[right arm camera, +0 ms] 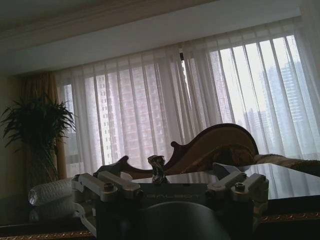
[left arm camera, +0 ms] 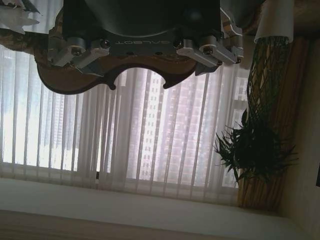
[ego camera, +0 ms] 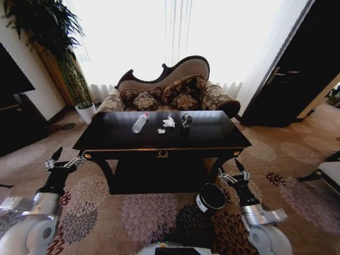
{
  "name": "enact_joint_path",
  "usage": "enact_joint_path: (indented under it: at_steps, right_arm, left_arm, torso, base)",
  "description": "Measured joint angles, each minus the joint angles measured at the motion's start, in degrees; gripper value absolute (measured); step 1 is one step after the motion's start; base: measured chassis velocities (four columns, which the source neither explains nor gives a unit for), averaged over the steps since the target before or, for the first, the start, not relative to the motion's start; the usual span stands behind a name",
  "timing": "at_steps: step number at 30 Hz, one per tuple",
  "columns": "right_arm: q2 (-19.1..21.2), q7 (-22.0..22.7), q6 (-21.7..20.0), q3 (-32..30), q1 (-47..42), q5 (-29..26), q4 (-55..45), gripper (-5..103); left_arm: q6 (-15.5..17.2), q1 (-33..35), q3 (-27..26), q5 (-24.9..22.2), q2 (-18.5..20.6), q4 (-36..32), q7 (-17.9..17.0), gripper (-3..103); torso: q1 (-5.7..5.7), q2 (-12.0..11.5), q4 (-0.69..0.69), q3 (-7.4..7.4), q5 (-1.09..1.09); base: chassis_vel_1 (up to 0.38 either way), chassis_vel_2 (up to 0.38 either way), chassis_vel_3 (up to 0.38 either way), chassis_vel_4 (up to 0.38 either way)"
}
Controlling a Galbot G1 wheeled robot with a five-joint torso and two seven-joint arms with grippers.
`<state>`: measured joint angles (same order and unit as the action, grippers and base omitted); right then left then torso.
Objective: Move to the front of the table and place the trash on the table into the trash bin.
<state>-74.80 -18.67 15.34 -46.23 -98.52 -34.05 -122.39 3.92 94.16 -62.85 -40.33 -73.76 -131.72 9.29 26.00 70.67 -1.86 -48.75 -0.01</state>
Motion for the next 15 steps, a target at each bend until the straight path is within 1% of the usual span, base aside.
enact_joint_path:
  at_steps: [9, 15]
  right_arm:
    - [-0.12, -0.07, -0.01, 0.21, 0.06, 0.12, -0.06, 100]
    - [-0.15, -0.06, 0.01, 0.53, 0.10, 0.08, 0.03, 100]
  left_arm:
    - [-0.04, -0.17, 0.04, 0.02, 0.05, 0.32, 0.02, 100]
    - [-0.04, -0.18, 0.07, 0.08, 0.05, 0.41, 0.07, 100]
  torso:
    - [-0.01, 0.00, -0.01, 0.00, 0.00]
    - [-0.02, 0.00, -0.01, 0.01, 0.00]
  base:
    - [-0.011, 0.026, 0.013, -0.013]
    - [-0.102, 0.095, 0.096, -0.107]
